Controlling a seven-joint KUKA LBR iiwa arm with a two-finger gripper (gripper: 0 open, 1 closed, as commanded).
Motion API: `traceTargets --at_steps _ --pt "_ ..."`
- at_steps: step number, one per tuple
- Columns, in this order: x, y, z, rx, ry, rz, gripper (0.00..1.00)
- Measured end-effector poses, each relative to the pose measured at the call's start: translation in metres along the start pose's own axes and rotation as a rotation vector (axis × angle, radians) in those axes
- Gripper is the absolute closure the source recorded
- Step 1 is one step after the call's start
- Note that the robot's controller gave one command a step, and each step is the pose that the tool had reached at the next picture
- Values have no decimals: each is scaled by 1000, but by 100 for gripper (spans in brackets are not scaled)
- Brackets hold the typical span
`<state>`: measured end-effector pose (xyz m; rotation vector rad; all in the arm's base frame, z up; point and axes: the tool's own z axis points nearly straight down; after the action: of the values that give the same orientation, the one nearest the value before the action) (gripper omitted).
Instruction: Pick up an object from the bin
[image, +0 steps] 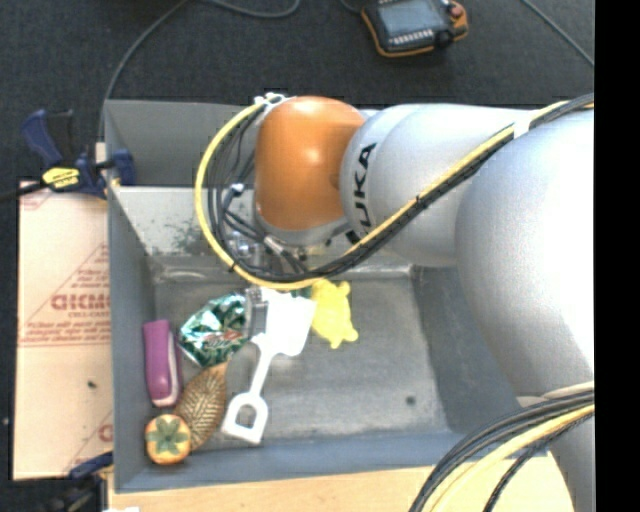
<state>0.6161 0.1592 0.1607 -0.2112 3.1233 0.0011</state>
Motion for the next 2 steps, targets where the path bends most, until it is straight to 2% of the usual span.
traceTargets --at_steps 1,2 --pt "-5 14 19 -3 2 -223 0" --pt "-9 17 89 0 -6 -264 0"
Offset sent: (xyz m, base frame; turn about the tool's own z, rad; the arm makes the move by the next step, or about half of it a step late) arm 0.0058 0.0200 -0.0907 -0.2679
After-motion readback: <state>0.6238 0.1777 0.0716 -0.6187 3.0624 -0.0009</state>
